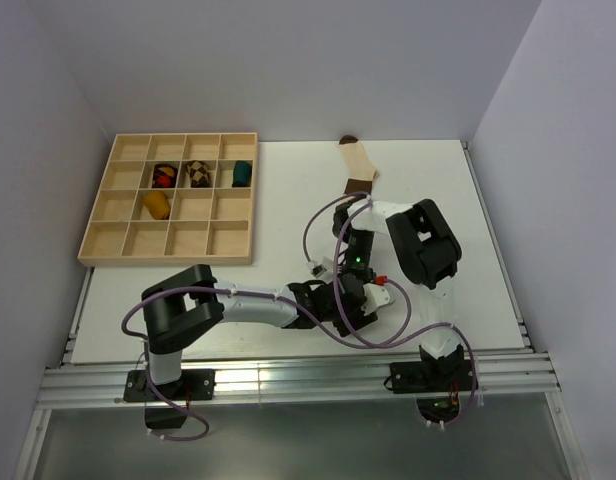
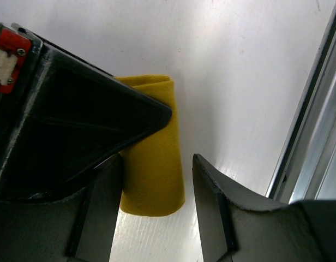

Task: Roll the socks
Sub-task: Roll the sock at the center of the board, then pick up the sock at the center of the board.

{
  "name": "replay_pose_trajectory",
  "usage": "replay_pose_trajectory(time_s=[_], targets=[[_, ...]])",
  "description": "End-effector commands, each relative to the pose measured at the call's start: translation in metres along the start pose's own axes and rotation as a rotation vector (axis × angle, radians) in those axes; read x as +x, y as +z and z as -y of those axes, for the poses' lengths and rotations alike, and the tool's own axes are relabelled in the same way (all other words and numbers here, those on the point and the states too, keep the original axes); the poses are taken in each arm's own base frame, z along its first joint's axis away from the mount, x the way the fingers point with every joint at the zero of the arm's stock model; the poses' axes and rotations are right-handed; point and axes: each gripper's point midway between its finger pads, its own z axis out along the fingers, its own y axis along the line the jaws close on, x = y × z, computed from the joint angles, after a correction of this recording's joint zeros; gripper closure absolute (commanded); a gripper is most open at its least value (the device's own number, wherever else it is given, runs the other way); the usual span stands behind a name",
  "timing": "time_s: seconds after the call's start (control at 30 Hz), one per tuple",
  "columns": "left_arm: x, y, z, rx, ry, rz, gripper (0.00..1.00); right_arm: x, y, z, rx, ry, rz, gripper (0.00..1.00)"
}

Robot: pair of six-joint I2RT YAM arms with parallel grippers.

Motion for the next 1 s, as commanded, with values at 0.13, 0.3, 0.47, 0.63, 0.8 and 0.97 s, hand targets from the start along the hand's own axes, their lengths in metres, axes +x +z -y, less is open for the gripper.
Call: replay_pose_trajectory(time_s=[0.13, 0.3, 0.47, 0.63, 0.8, 0.97], targets=[[-0.001, 0.024, -0.01, -0.06, -0.088, 0.015, 0.44, -0.011, 0.006, 0.026, 0.054, -0.044, 0.017, 0.72], [0.004, 0.032, -0.015, -0.092, -0.109, -0.001, 0.55, -0.011, 0.009, 0.022, 0.028, -0.039, 0.02, 0.72], [0.004, 0.034, -0.012, -0.08, -0.116, -0.002, 0.98, -0.013, 0.009, 0.018, 0.004, -0.032, 0.032, 0.7], [0.005, 0.032, -0.003, -0.03, -0.144, 0.003, 1.0, -0.028, -0.009, 0.012, 0.015, -0.034, 0.134, 0.57], [-0.003, 0.019, -0.009, 0.005, -0.247, 0.049, 1.0, -0.036, -0.088, 0.005, 0.107, -0.019, 0.387, 0.4], [-0.018, -0.006, -0.039, 0.001, -0.382, 0.133, 1.0, -0.027, -0.177, 0.007, 0.271, 0.096, 0.681, 0.39]])
